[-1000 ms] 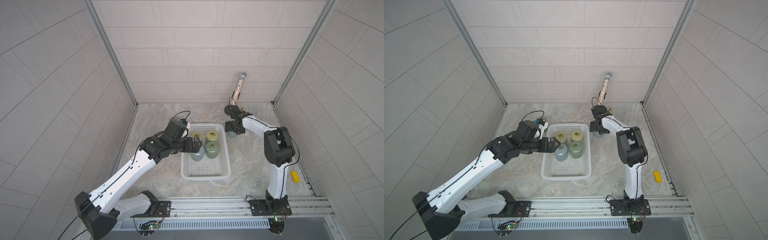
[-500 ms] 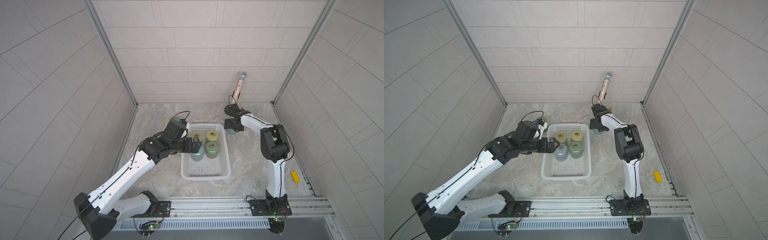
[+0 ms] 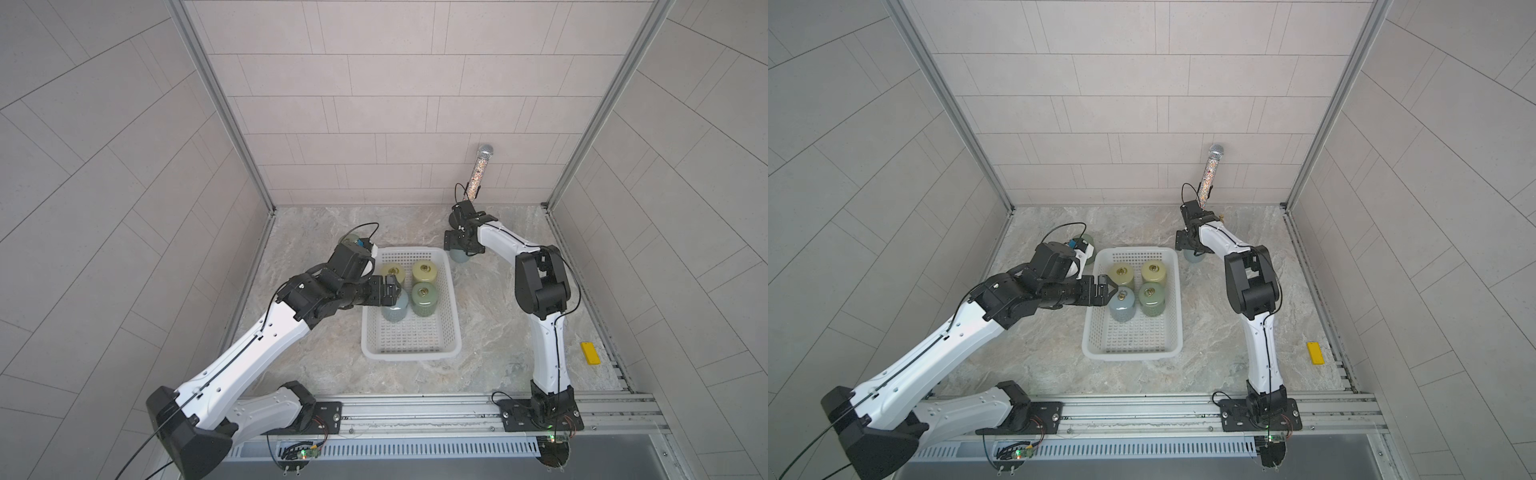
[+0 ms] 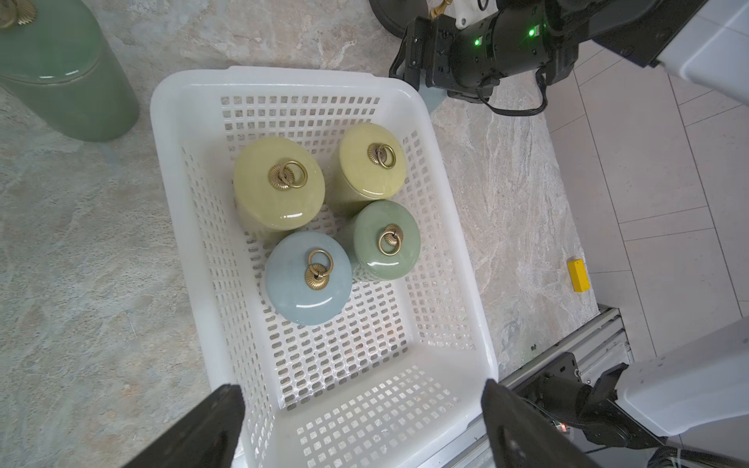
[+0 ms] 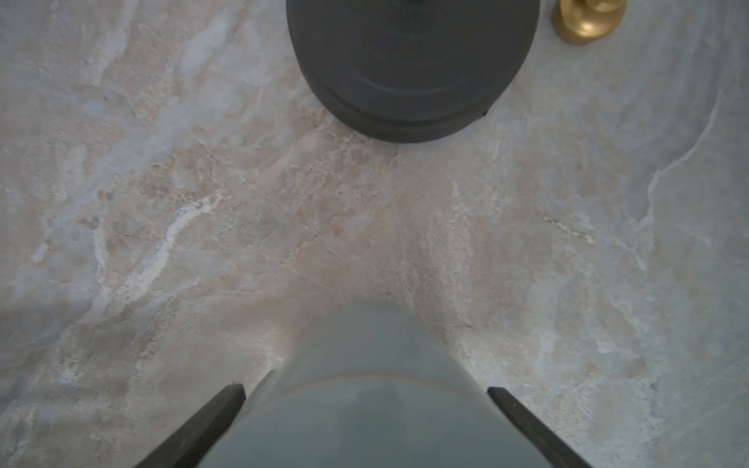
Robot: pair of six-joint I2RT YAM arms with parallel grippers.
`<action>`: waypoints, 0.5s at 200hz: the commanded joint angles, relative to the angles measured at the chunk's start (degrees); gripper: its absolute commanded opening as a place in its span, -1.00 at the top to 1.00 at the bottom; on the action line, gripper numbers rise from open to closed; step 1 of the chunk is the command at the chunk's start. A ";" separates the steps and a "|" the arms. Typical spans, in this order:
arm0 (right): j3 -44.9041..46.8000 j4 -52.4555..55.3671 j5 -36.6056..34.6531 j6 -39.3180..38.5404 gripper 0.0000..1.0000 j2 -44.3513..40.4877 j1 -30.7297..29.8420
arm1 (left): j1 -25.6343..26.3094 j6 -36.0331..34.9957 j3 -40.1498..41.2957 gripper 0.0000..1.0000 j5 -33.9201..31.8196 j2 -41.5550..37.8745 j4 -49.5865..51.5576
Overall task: Take the tea canister out of the basket
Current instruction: Place the tea canister at the center of the board.
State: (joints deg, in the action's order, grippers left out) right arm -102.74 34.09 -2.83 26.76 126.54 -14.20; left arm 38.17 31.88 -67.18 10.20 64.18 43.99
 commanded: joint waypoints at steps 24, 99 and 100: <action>0.53 1.34 -0.59 -0.49 -1.00 -4.88 0.23 | 0.23 -0.84 0.11 -1.00 -3.29 -2.00 0.84; 11.28 1.63 -0.41 1.44 -1.00 -21.33 0.15 | 0.19 -2.39 0.19 -1.00 -10.69 -2.79 3.86; 11.48 1.61 -0.37 1.49 -1.00 -21.68 0.14 | 0.17 -2.41 0.20 -1.00 -10.75 -2.81 3.93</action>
State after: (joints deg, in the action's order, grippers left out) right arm -95.09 34.26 -2.83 26.98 111.98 -14.20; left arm 38.17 30.96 -67.16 3.20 61.71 45.34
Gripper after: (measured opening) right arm 0.997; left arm 0.999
